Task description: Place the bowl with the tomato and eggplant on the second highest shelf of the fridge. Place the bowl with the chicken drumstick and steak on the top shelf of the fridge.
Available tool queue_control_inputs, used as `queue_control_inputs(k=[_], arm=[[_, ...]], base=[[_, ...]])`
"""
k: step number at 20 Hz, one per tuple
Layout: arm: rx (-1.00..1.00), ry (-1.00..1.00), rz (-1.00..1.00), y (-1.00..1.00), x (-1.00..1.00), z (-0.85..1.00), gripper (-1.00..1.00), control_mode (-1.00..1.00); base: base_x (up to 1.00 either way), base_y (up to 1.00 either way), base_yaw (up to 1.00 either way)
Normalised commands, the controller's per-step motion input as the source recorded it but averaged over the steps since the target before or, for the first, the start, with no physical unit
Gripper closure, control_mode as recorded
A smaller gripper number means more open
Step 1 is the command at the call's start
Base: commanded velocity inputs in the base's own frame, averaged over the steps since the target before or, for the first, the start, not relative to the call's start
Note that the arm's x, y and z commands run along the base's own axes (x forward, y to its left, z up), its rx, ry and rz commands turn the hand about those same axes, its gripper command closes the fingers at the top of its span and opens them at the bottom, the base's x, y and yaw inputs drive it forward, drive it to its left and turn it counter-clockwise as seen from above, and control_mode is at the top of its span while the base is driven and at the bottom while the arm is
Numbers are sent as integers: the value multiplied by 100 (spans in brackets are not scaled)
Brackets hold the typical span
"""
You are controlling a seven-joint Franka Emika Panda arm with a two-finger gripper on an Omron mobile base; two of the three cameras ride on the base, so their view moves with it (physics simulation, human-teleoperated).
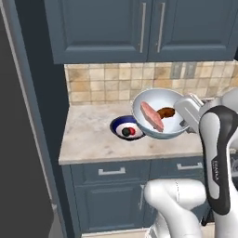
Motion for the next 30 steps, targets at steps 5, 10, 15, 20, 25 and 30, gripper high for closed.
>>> queue_control_inputs(k=[5, 10, 15, 20, 25, 30], arm=[[0, 0, 0, 0, 0, 0, 100, 100], [0, 0, 0, 0, 0, 0, 100, 100], [0, 0, 0, 0, 0, 0, 100, 100], [0, 0, 0, 0, 0, 0, 100, 100], [0, 0, 0, 0, 0, 0, 100, 100], [0, 0, 0, 0, 0, 0, 100, 100]], base=[[-100, 5, 64], [-90, 63, 68], [-84, 97, 56], [-51, 100, 44], [16, 100, 32], [99, 99, 0]])
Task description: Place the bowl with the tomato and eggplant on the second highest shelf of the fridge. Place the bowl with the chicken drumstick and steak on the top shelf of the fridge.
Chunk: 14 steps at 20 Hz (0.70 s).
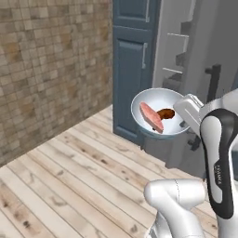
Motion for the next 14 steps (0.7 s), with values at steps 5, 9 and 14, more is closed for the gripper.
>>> queue_control_inputs(k=[5, 9, 14], arm=[[0, 0, 0, 0, 0, 0, 100, 100], [0, 0, 0, 0, 0, 0, 100, 100], [0, 0, 0, 0, 0, 0, 100, 100]], base=[[100, 93, -18], [100, 93, -49], [100, 92, -56]])
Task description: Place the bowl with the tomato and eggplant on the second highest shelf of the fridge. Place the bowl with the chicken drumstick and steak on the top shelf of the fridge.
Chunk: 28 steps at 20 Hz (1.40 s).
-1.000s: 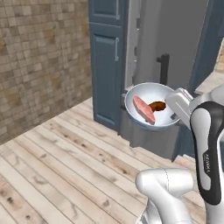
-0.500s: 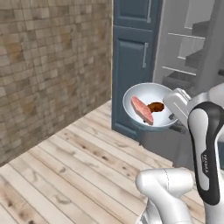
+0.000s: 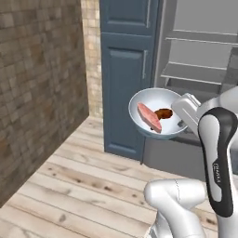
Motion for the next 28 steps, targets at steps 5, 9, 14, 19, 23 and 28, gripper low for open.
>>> queue_control_inputs(k=[5, 9, 14, 19, 23, 28], arm=[[0, 0, 0, 0, 0, 0, 100, 100], [0, 0, 0, 0, 0, 0, 100, 100], [0, 0, 0, 0, 0, 0, 100, 100], [0, 0, 0, 0, 0, 0, 100, 100], [0, 0, 0, 0, 0, 0, 100, 100], [0, 0, 0, 0, 0, 0, 100, 100]], base=[[100, 56, -55], [97, 13, -51], [93, -20, -45], [100, -2, -39], [99, 0, -34], [79, -1, -39]])
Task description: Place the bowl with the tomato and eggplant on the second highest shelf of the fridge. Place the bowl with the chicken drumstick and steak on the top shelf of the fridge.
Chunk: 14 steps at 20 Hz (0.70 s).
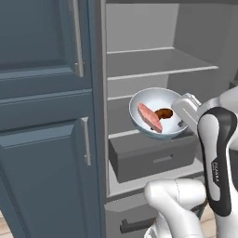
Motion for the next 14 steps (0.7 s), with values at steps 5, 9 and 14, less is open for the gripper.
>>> queue_control_inputs(k=[5, 9, 14], arm=[[-6, -5, -28, -1, 9, 57, 100, -100], [-9, -21, -19, 0, -3, 99, 100, -100], [-1, -14, -15, -4, 12, 90, 100, -100]], base=[[0, 0, 0], [0, 0, 0], [0, 0, 0]])
